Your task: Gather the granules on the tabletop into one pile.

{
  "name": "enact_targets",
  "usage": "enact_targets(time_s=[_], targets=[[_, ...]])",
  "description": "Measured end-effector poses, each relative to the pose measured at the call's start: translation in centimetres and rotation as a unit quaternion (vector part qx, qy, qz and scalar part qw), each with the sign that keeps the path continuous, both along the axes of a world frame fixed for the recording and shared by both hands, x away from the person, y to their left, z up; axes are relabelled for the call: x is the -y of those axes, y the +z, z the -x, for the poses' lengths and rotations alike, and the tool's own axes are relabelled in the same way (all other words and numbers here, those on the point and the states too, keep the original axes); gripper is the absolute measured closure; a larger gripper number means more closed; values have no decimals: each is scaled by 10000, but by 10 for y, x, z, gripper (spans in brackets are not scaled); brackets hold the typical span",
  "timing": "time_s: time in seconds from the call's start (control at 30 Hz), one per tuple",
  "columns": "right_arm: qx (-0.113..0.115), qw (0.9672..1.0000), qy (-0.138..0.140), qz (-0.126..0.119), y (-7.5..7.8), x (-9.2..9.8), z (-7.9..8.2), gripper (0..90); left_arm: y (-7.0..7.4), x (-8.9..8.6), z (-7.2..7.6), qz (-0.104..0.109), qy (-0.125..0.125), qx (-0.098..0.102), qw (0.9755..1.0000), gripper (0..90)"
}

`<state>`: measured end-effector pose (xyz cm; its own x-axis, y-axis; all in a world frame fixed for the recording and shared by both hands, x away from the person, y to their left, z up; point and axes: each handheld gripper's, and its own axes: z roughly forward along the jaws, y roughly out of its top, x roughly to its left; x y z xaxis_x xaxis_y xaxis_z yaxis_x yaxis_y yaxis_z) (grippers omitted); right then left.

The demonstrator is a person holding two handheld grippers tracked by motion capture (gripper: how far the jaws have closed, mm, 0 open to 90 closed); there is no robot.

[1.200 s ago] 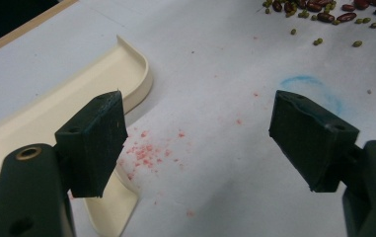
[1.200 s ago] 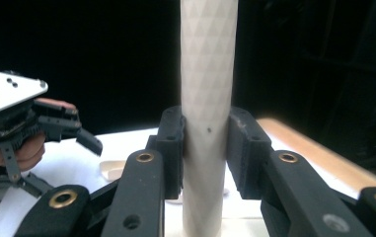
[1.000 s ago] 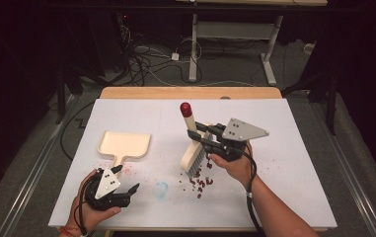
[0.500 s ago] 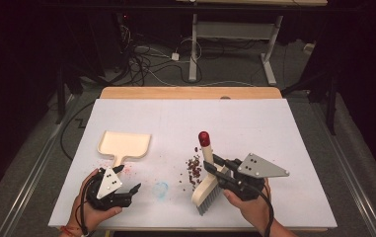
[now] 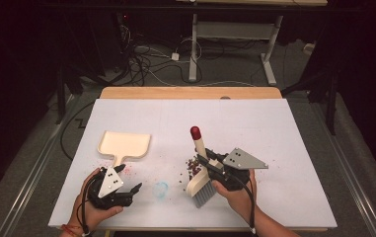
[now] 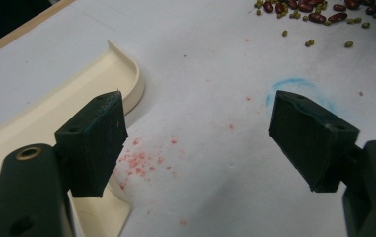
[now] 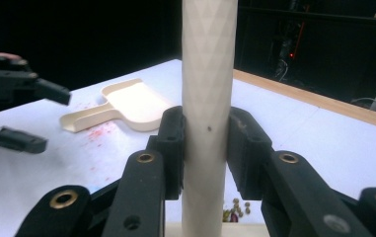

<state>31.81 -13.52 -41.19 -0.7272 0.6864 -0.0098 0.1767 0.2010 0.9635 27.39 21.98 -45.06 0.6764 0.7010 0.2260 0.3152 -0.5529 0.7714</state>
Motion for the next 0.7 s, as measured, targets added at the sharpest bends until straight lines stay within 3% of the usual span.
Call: enact_targets(time_s=[0.13, 0.37, 0.43, 0.53, 0.6, 0.7], targets=[[-7, 9999, -160, -17, -1, -4, -20, 703, -1, 1, 0, -11, -2, -6, 10000, 211], [192, 9990, -402, 7, 4, -4, -42, 704, -2, 1, -1, -41, -9, -43, 10000, 211], [115, 9988, -445, -172, 8, 3, -48, 704, -2, 1, 0, -40, -12, -45, 10000, 211], [133, 9987, -424, -233, 11, 9, -47, 704, -2, 0, 1, -9, 17, -110, 9999, 211], [153, 9986, -396, -307, 17, 16, -43, 704, -2, -1, 0, -33, 9, -53, 10000, 211], [88, 9981, -302, -534, 30, 29, -28, 703, -1, 0, 1, -44, 6, -42, 10000, 211]])
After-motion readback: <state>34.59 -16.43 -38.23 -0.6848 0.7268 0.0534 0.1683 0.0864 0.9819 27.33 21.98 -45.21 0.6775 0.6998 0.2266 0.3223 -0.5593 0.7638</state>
